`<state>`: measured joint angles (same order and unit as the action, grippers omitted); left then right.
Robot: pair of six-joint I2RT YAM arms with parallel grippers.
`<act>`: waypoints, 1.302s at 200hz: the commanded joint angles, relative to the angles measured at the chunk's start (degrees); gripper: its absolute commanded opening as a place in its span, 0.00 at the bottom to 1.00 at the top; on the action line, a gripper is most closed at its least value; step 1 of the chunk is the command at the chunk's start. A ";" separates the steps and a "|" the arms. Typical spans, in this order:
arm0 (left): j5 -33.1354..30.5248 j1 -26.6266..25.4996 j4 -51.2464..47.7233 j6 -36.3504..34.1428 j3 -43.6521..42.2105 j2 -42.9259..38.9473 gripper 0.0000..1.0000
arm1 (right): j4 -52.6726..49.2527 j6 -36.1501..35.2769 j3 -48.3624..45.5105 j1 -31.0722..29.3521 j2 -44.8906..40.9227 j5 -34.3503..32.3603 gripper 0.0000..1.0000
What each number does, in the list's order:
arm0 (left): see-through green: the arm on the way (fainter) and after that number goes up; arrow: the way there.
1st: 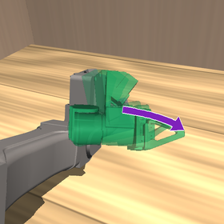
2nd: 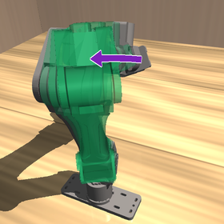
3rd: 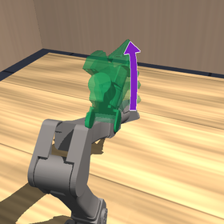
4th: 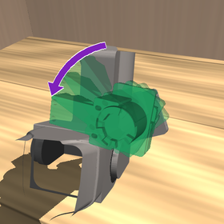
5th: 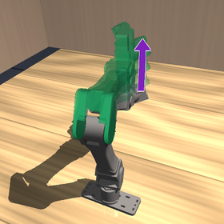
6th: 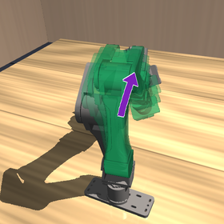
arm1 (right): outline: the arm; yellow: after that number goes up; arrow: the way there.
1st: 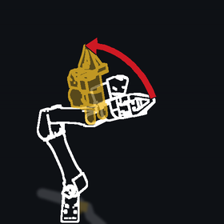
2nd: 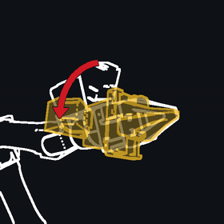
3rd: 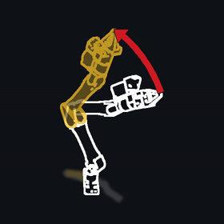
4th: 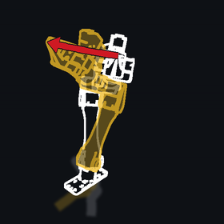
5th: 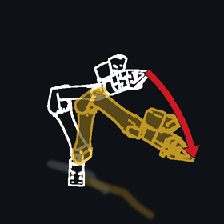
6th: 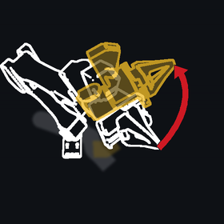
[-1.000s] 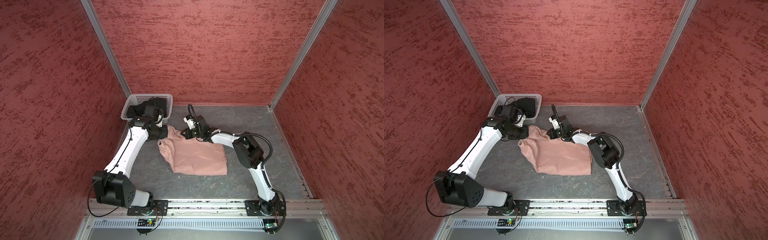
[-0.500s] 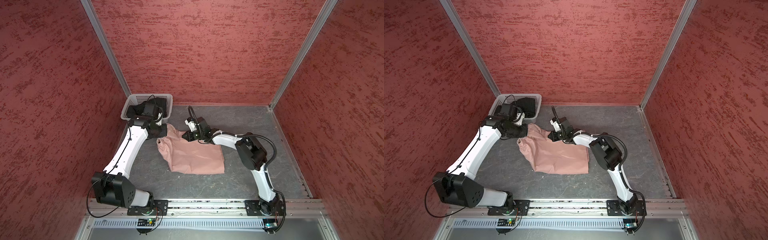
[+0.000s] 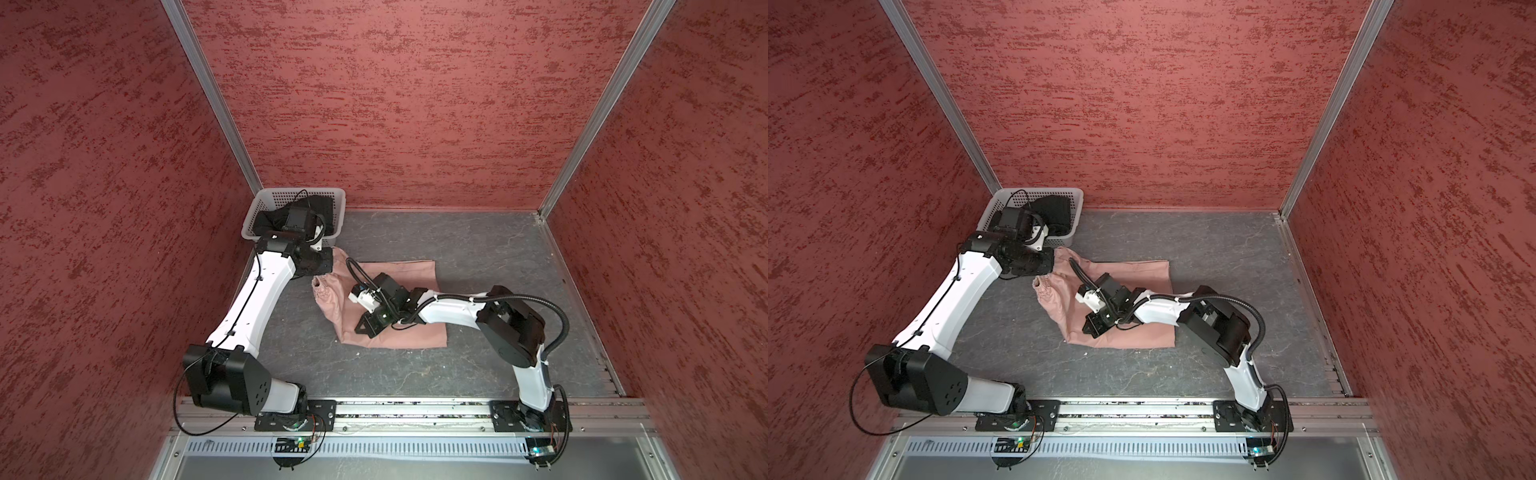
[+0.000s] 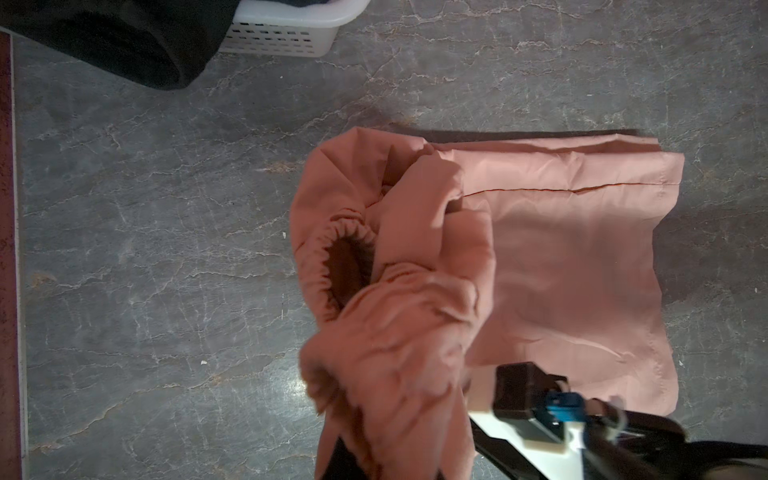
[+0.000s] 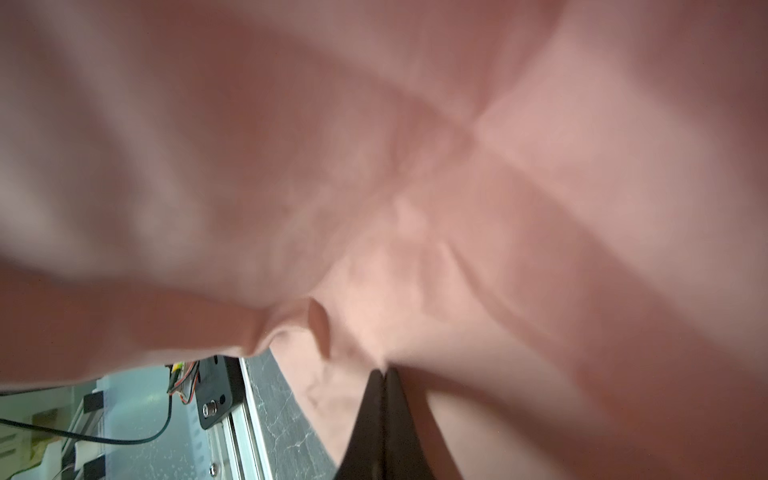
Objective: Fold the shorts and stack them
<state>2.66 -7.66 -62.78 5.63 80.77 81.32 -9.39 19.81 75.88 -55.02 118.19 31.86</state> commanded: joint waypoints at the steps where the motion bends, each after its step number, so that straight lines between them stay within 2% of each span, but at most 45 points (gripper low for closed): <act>1: -0.03 0.69 1.01 -0.64 0.09 -1.56 0.00 | -2.42 2.45 1.52 -0.01 2.42 -0.08 0.00; 30: -0.06 1.21 0.69 -1.06 0.44 -1.47 0.00 | -4.58 3.23 7.31 -1.35 8.30 -0.59 0.00; 44: -0.64 1.34 -0.06 -1.61 0.76 -1.24 0.00 | -3.57 3.28 8.78 -1.63 8.18 -0.68 0.01; 61: -2.02 1.61 -1.31 -2.23 1.27 -1.00 0.00 | 1.91 4.04 5.05 -1.43 2.54 -2.54 0.05; 76: -2.86 2.02 -2.00 -2.76 1.80 -1.02 0.00 | 6.16 4.43 0.59 -0.52 -3.73 -5.40 0.16; 89: -3.12 2.15 -2.85 -3.00 2.70 -0.82 0.00 | 7.43 4.68 -3.05 1.23 -8.47 -7.61 0.19; 104: -3.10 1.96 -4.10 -3.34 4.29 -0.34 0.00 | 6.79 4.77 -7.48 4.57 -13.62 -10.28 0.32; 145: -4.76 0.74 -7.14 -3.45 7.53 1.41 0.00 | -0.19 3.84 -19.56 15.29 -25.37 -22.35 0.50; 172: -5.56 -0.25 -8.66 -3.09 9.53 2.89 0.00 | -1.36 4.70 -24.99 20.08 -28.38 -22.13 0.56; 201: -7.96 -2.47 -10.87 -2.69 12.51 4.72 0.00 | -0.12 6.23 -27.98 21.45 -27.29 -21.34 0.54; 260: -8.50 -5.55 -13.37 -2.20 17.53 8.61 0.00 | 5.70 7.50 -29.21 21.38 -21.92 -18.72 0.26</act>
<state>-5.02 -12.12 -74.56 2.98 95.83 88.99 -7.90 26.17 47.20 -33.85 94.96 12.03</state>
